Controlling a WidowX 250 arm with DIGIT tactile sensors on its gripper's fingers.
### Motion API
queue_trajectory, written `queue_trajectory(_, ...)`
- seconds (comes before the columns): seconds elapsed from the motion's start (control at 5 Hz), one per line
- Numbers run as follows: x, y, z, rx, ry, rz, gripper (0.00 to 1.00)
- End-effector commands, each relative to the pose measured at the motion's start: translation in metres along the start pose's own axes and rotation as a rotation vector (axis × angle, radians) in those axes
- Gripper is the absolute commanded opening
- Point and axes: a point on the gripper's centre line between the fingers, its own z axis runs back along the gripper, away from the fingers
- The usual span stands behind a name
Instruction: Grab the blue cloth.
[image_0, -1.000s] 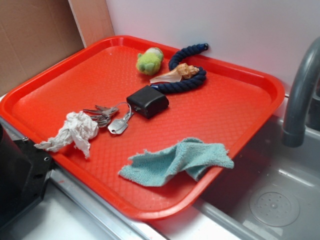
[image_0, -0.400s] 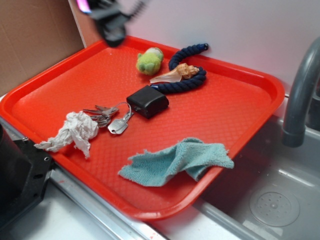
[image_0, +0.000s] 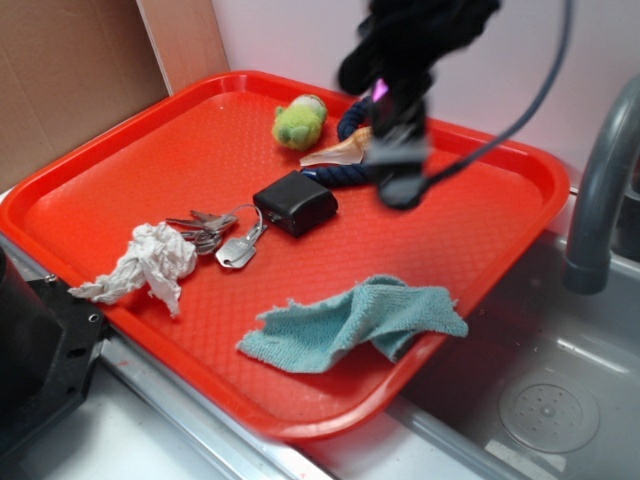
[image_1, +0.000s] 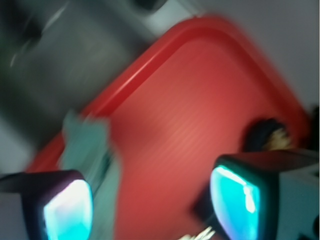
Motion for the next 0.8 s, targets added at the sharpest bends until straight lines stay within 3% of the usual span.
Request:
queue_trajectory(0.0,-0.001,-0.018,0.016,0.018,-0.065,-0.014,1.0)
queue_trajectory(0.4,-0.001,-0.018,0.016,0.018,-0.065,-0.014,1.0)
queue_trajectory(0.6,-0.003,-0.023,-0.024,-0.047,-0.026,-0.09,1.0)
